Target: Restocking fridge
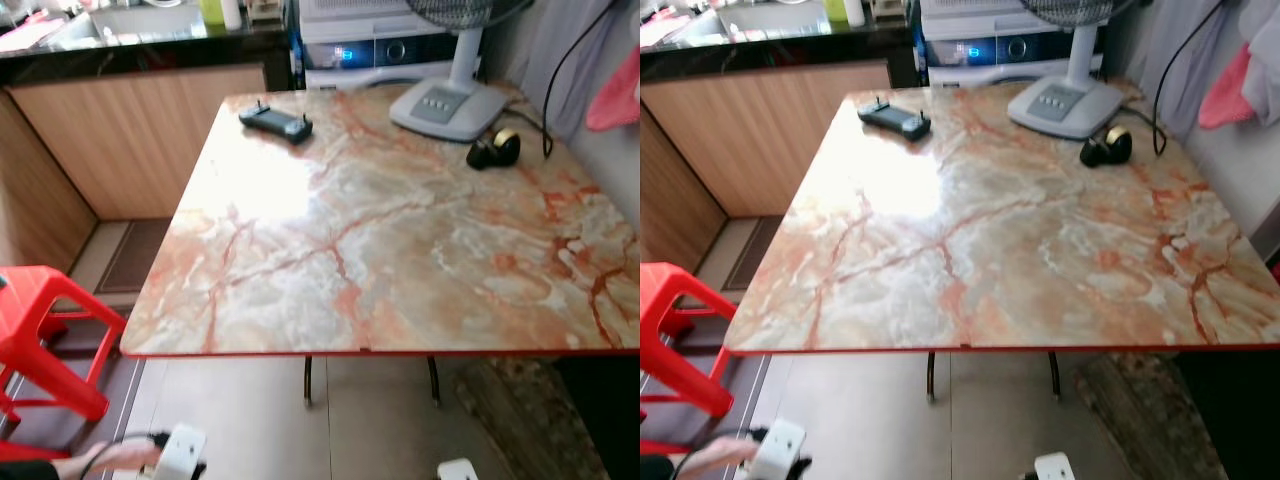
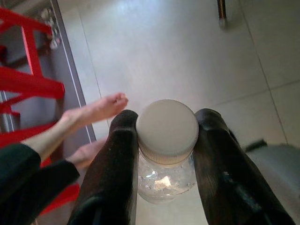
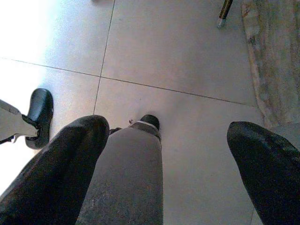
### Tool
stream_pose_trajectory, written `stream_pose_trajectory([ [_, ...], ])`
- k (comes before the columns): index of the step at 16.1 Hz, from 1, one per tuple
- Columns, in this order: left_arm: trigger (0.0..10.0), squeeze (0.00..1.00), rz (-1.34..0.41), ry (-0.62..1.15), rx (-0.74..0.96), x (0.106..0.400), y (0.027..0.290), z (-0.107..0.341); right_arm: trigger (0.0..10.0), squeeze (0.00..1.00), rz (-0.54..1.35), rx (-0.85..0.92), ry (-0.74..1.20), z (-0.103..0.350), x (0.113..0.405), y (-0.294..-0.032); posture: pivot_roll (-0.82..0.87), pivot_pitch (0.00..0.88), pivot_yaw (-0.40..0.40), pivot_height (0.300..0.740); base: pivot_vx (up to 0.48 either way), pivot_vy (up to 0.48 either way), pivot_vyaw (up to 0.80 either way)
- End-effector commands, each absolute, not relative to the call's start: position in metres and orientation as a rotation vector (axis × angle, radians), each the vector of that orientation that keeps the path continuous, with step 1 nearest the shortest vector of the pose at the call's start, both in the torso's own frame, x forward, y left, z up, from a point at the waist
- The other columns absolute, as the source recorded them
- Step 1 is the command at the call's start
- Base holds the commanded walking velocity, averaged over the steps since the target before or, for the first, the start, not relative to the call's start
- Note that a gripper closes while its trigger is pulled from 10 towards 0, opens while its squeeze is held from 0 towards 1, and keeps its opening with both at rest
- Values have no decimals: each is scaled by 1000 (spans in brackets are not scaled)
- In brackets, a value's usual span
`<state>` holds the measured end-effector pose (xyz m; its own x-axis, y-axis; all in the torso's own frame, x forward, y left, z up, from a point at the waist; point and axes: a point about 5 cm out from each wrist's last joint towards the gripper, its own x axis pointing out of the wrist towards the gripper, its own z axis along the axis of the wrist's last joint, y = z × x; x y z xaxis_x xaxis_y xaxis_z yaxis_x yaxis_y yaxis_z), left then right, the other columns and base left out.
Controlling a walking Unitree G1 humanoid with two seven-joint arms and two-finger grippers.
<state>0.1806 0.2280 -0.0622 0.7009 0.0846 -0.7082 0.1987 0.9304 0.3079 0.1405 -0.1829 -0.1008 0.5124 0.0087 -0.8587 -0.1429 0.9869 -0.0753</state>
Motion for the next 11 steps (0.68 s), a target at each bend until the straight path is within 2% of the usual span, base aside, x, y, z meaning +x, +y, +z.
stream_pose_trajectory([
  [1,10000,0,-69,833,395,174,230,-68,10000,0,88,-132,1049,-103,136,-181,3,59,61,740,0,0,0],
  [4,10000,0,-60,903,476,167,237,-76,10000,0,85,-128,1050,-103,135,-181,-12,50,64,740,0,0,0],
  [7,10000,0,36,895,424,174,239,-74,10000,0,84,-123,1048,-103,135,-182,5,43,53,740,0,0,0],
  [8,10000,0,-20,901,457,175,232,-76,10000,0,94,-125,1050,-103,135,-182,6,35,52,740,0,0,0],
  [11,10000,0,58,859,347,186,226,-72,10000,0,79,-107,1045,-103,134,-181,-20,20,67,740,0,0,0],
])
